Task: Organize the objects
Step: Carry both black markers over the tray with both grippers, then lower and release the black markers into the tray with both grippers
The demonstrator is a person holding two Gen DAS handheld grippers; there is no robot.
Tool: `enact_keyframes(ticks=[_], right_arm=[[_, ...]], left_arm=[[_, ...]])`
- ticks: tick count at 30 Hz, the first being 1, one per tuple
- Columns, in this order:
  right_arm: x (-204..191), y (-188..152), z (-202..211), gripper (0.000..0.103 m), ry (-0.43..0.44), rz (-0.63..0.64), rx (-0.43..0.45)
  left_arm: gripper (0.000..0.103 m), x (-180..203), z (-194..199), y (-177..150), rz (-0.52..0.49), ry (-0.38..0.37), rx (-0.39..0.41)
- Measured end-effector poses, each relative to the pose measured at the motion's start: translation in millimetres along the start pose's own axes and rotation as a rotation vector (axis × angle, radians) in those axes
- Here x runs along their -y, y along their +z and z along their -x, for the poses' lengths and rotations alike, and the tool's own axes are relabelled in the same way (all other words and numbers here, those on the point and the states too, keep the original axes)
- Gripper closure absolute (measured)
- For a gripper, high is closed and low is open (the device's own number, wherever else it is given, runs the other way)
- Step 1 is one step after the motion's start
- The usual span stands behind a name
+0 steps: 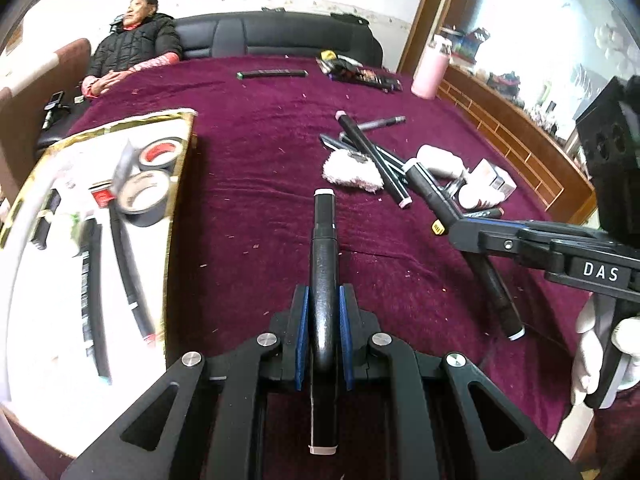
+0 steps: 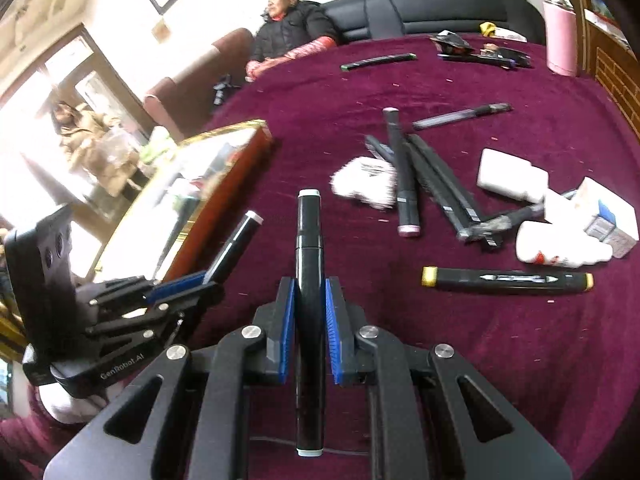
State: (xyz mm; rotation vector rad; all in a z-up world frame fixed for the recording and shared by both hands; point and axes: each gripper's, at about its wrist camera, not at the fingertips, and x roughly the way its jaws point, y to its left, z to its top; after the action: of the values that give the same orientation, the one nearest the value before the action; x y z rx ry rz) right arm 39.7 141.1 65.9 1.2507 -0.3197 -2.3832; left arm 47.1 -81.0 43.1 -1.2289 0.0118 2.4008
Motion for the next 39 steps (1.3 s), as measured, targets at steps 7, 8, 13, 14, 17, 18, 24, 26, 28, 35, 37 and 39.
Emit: enact_keyframes(ticks=[7,8,13,14,17,18,24,26,28,35,37,39], right_arm=[[-44,8,-17,0.09,0.142,0.003,0.008],[-51,10,-21,0.09,0.16,0.004,0.002],[-88,21,-58,0.09,0.245,-0.013,-0.05],[-92,23,-65,0.09,0.253,-0.018,-0.061],[-110,30,-97,0.09,0.278,-0.052,-0.107],[-113,31,-104,0.09,0.279,-0.059,-0.116],[-135,36,-156,0.089,0.243,-0.086,-0.173],[-140,38,-168,0.09,0.212,-0.079,-0.182],[-142,39,-177,0.09,0.191,-0.078,-0.188],[-152,43,-183,0.09,0.12,-0.035,-0.174],[-155,43,-182,0.09,0.098,-0.02,-0.166],[-158,42,-180,0.09,0.074,-0.006,-0.162]], left_arm=[[0.092,-46,43,-9,0.074,0.051,0.068],[0.092,-56,48,-10,0.091,0.065,0.076],[0.091,-110,66,-11,0.163,0.138,0.096],[0.091,-121,69,-11,0.171,0.156,0.097],[0.091,-152,71,-9,0.188,0.211,0.087],[0.091,-164,70,-8,0.196,0.225,0.08],[0.091,-211,49,-4,0.21,0.259,-0.001],[0.091,-222,43,-4,0.218,0.261,-0.019],[0.091,-230,39,-5,0.221,0.265,-0.033],[0.091,-241,27,-9,0.24,0.239,-0.051],[0.091,-243,26,-8,0.246,0.231,-0.051],[0.091,-243,24,-9,0.252,0.226,-0.054]])
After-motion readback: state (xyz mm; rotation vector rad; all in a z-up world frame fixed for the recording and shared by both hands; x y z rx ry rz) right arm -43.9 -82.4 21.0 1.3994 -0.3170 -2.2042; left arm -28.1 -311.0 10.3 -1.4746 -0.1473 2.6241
